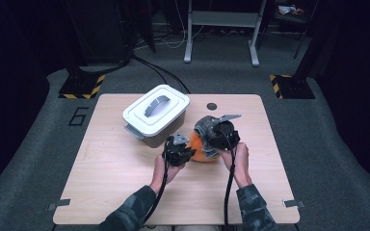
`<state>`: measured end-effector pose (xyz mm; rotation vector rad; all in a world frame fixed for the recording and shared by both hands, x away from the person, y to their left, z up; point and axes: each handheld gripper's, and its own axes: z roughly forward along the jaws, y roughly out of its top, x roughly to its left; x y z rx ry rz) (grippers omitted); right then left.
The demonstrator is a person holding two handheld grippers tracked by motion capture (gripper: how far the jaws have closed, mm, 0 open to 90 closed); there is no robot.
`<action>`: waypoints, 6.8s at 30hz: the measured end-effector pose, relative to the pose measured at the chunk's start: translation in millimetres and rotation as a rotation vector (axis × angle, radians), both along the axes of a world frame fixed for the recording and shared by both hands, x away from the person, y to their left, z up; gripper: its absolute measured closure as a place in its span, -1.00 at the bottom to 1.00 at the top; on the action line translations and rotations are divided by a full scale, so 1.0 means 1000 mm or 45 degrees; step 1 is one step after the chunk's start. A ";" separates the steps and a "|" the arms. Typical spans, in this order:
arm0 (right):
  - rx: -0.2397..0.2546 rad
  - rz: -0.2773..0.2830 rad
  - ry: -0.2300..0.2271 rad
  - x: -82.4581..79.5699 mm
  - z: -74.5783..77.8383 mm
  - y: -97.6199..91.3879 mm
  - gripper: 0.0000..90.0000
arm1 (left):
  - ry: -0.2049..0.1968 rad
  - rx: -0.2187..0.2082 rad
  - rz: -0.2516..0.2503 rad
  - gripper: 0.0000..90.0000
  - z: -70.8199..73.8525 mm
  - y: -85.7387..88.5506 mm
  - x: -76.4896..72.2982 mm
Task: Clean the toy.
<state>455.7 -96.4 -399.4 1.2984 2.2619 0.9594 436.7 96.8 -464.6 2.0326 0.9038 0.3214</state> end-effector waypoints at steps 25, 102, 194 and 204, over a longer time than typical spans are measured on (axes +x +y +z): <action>-0.046 -0.227 0.200 0.011 -0.061 -0.058 0.54 | 0.001 -0.029 0.015 0.80 -0.002 0.001 0.003; -0.059 -0.110 0.092 0.013 -0.032 -0.030 0.56 | 0.000 -0.078 0.038 0.26 -0.007 0.008 0.004; -0.097 -0.129 -0.029 0.007 -0.004 -0.019 0.57 | -0.166 -0.020 -0.027 0.86 0.023 -0.013 0.008; -0.027 -0.161 -0.034 -0.012 0.009 -0.048 0.56 | -0.146 -0.022 0.010 0.85 0.025 -0.012 0.011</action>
